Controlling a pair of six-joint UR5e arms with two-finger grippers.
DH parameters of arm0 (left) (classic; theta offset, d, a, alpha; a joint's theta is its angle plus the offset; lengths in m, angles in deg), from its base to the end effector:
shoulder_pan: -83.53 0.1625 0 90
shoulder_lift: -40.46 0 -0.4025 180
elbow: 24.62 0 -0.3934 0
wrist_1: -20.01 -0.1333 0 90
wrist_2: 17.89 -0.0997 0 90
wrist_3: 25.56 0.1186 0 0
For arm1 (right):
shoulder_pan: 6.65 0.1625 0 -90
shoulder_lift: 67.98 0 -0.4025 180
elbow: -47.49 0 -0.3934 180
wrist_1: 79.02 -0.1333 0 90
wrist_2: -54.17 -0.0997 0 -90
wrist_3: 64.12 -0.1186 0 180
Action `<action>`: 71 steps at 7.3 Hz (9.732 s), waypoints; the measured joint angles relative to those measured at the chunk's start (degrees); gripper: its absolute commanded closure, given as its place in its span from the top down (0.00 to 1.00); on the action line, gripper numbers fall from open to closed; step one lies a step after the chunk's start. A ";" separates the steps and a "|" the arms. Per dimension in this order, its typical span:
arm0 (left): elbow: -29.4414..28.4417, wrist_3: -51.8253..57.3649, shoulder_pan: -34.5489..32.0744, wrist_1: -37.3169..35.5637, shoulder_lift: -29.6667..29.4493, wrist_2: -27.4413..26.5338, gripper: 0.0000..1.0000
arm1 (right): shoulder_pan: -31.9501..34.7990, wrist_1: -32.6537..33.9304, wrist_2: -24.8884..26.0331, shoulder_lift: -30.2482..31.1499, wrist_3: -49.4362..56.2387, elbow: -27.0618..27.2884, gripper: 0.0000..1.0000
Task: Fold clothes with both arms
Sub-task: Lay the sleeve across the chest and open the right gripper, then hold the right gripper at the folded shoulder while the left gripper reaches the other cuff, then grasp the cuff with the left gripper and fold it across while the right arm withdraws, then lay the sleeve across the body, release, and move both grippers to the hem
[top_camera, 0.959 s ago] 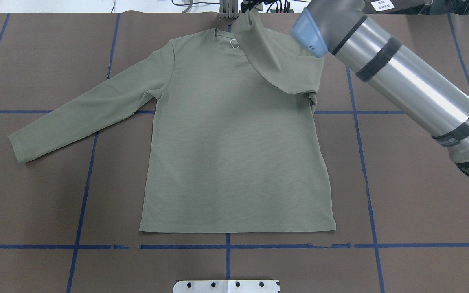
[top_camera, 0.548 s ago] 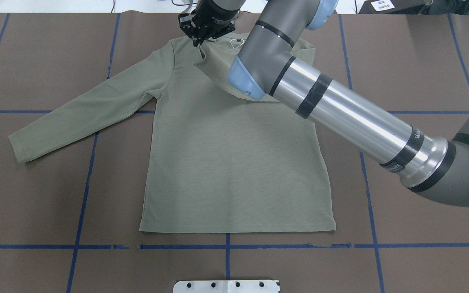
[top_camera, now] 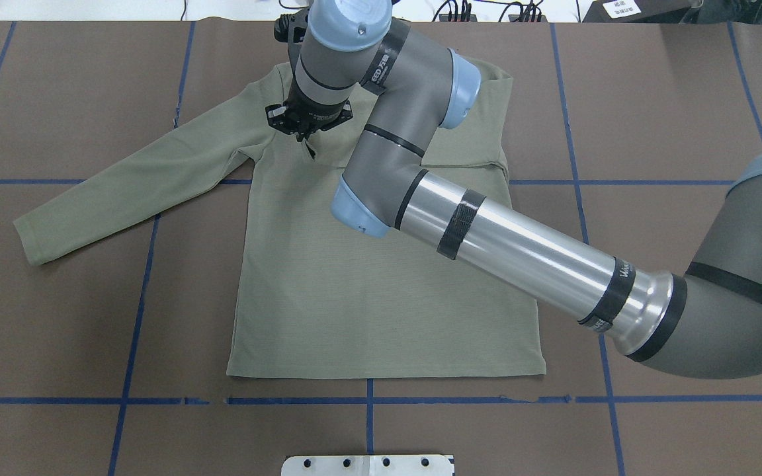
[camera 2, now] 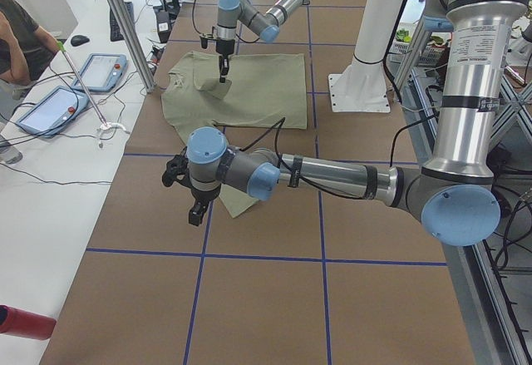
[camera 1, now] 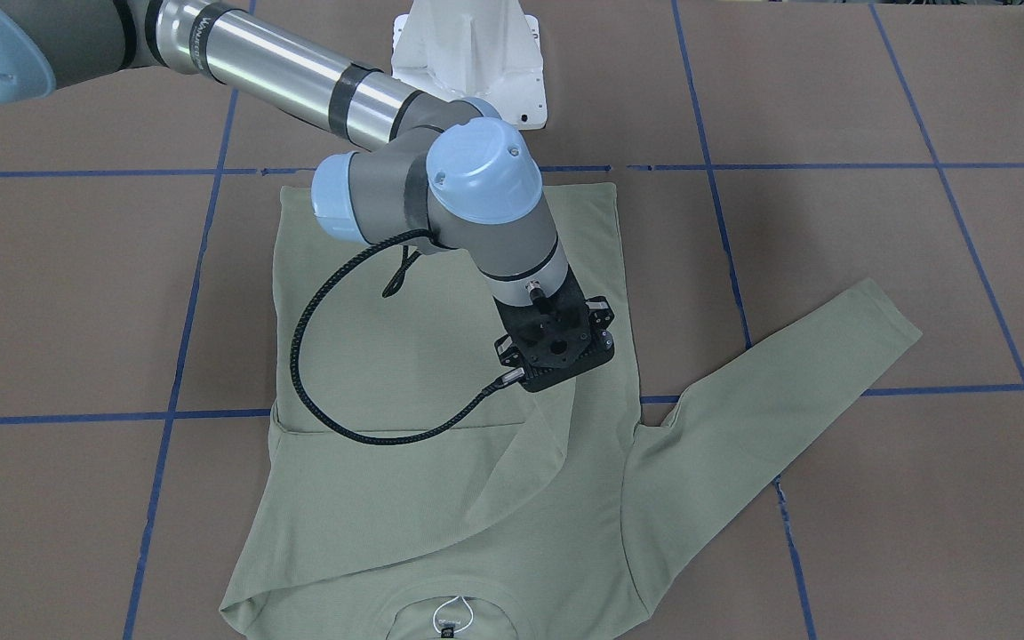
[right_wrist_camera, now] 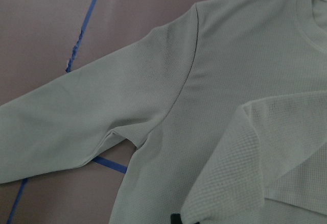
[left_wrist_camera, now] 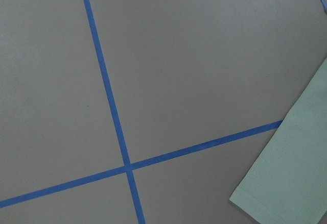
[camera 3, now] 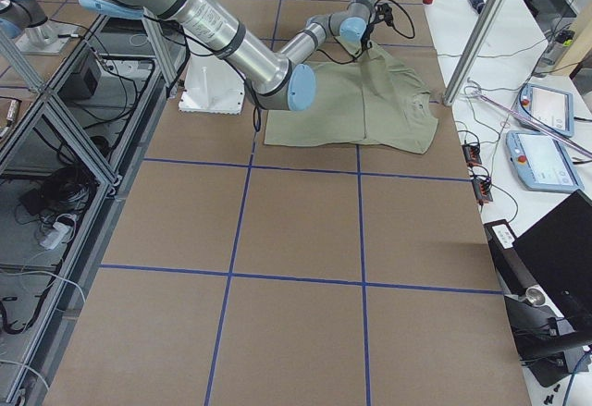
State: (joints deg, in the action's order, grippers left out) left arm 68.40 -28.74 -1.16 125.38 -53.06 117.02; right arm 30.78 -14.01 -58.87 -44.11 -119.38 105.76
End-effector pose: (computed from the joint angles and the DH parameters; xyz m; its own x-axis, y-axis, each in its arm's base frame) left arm 0.0006 -0.5417 0.5602 0.6845 0.2761 -0.6747 -0.0480 0.9406 0.3362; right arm -0.6121 -0.5779 0.0729 0.4986 -0.2788 0.8208 -0.0094 0.9451 0.3267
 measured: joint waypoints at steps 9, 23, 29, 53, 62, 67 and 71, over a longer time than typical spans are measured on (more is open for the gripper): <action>-2.77 -4.40 0.46 3.03 -1.84 -0.28 1.00 | -2.80 -10.61 12.76 -7.97 -5.12 -12.56 0.99; -3.07 -72.37 35.55 33.34 8.72 -32.55 0.97 | 14.02 40.62 -7.46 26.10 6.51 41.55 1.00; -3.63 -72.62 36.57 33.32 8.72 -32.25 0.96 | 14.07 40.54 -7.37 27.01 6.57 42.44 1.00; 6.52 -81.30 33.92 -6.92 -27.78 -25.89 0.00 | 25.67 38.77 -13.66 44.40 24.92 46.61 1.00; -20.59 -123.21 43.43 3.90 -65.07 -22.42 0.00 | 30.21 27.65 -16.70 59.19 29.96 47.76 1.00; -32.21 -124.25 52.70 14.08 -67.55 -31.30 0.96 | 30.24 27.63 -16.68 58.70 29.60 47.35 1.00; -35.29 -121.56 57.76 18.36 -68.16 -39.75 1.00 | 30.19 27.57 -17.14 58.19 29.51 47.60 1.00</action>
State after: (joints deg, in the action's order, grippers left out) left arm 33.12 -150.30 56.59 143.74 -121.22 77.27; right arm 60.97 13.56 -76.01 14.08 -89.87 153.35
